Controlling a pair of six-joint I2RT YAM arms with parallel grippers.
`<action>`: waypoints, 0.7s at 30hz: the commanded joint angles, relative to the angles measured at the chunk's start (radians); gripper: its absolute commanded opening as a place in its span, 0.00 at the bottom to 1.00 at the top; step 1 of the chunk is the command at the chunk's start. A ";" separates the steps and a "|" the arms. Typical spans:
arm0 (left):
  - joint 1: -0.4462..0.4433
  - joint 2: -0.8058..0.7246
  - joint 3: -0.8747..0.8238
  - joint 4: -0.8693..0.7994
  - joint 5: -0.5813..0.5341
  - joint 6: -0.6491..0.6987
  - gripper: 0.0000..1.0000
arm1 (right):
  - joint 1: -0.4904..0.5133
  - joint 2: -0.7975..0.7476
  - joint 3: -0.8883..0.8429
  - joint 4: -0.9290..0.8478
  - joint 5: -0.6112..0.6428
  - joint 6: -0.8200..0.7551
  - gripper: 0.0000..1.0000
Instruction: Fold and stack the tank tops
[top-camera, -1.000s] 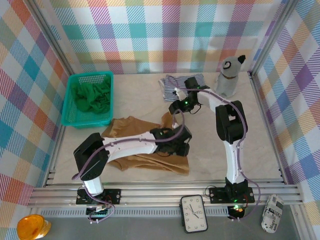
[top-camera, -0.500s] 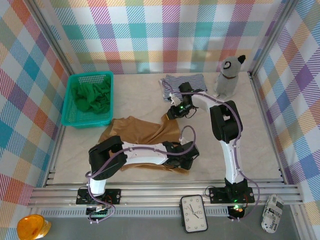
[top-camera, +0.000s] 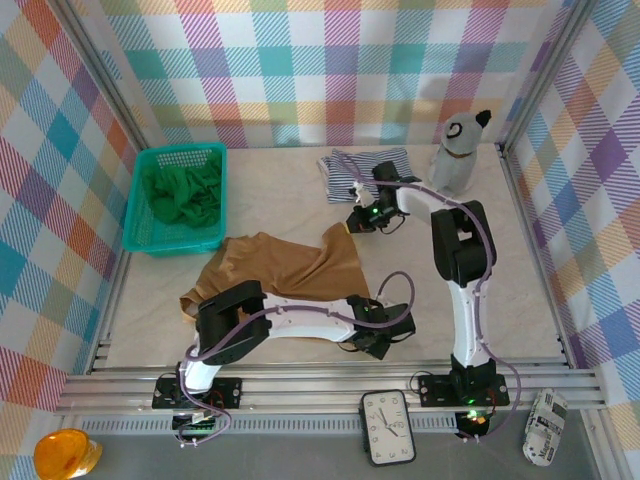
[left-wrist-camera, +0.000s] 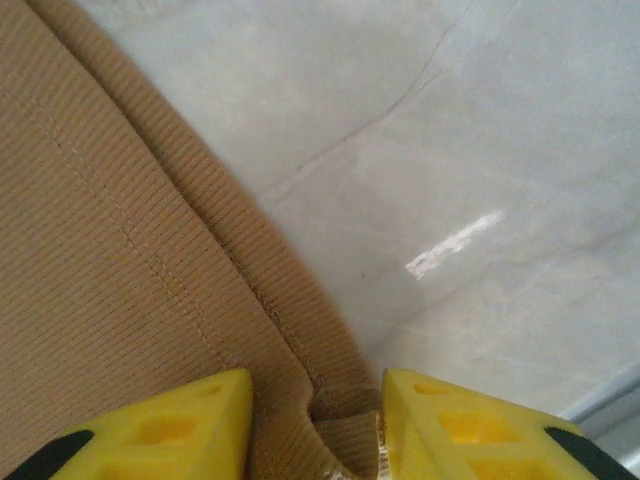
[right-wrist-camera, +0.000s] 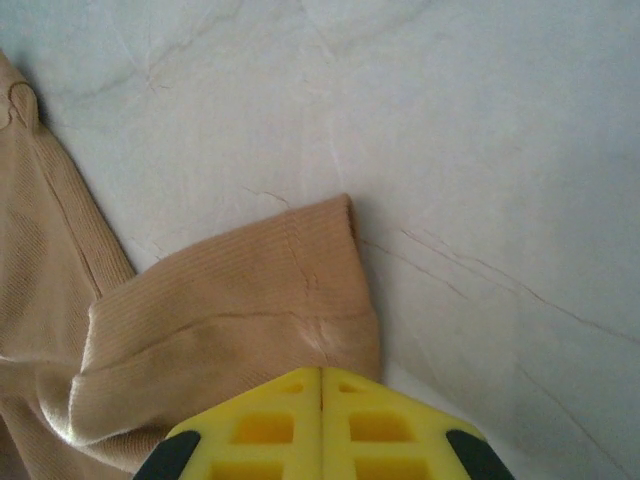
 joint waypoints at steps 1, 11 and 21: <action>-0.004 0.035 0.043 -0.161 -0.047 0.014 0.36 | -0.024 -0.095 -0.043 0.055 -0.034 0.032 0.03; -0.018 -0.068 0.065 -0.308 -0.085 0.022 0.05 | -0.078 -0.293 -0.120 0.106 -0.023 0.075 0.00; 0.057 -0.347 -0.147 -0.364 -0.085 -0.036 0.00 | 0.019 -0.284 -0.239 0.147 -0.003 0.052 0.43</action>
